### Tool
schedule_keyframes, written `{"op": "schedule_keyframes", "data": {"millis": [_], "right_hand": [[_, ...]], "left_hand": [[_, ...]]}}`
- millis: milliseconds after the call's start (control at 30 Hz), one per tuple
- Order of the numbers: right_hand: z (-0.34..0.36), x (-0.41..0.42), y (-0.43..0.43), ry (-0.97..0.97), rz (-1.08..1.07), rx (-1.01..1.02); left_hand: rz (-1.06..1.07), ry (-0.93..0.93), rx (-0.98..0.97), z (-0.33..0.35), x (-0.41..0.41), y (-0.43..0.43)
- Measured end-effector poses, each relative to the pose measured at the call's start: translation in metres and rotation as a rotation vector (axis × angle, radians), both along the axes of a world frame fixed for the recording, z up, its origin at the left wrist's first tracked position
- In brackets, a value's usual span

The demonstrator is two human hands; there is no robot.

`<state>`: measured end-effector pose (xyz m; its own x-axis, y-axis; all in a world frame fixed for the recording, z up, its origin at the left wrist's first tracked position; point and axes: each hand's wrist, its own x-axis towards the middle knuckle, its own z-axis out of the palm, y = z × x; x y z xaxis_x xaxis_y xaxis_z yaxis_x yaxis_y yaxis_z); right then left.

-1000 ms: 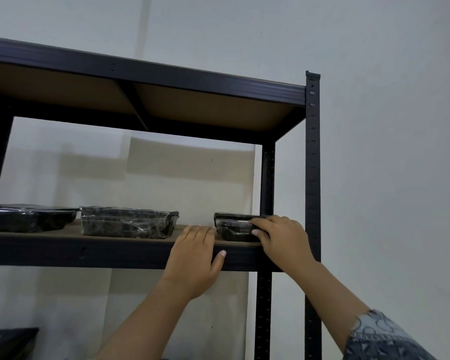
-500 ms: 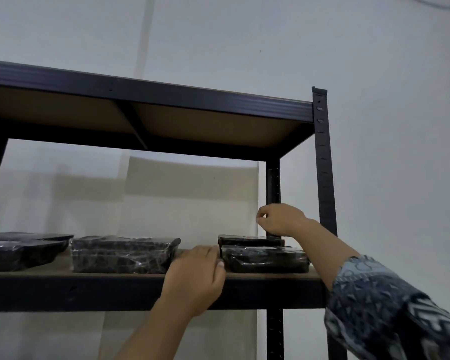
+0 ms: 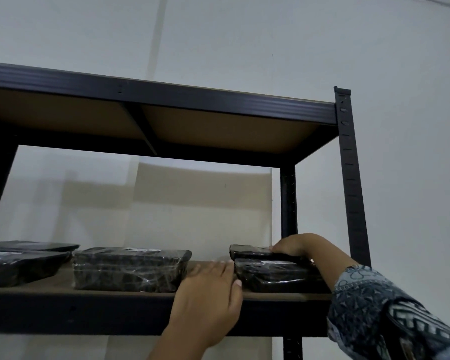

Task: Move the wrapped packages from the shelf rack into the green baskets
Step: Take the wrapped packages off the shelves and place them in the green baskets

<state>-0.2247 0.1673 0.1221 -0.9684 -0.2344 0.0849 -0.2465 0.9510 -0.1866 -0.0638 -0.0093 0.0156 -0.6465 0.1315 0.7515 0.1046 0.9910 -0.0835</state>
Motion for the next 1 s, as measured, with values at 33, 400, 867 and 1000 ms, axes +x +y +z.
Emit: {"op": "schedule_keyframes", "data": {"millis": [33, 400, 867, 1000], "right_hand": [[0.001, 0.000, 0.000, 0.024, 0.011, -0.024], [-0.001, -0.040, 0.014, 0.139, 0.038, -0.591], [0.010, 0.057, 0.003, 0.419, 0.318, -0.831], [0.000, 0.086, 0.011, 0.438, 0.393, -0.899]], "left_hand": [[0.004, -0.008, 0.003, 0.000, 0.000, 0.000], [0.006, 0.022, 0.003, -0.001, 0.000, 0.001], [-0.034, 0.101, 0.005, -0.005, -0.002, 0.000], [-0.021, 0.150, 0.006, -0.006, -0.003, 0.001]]}}
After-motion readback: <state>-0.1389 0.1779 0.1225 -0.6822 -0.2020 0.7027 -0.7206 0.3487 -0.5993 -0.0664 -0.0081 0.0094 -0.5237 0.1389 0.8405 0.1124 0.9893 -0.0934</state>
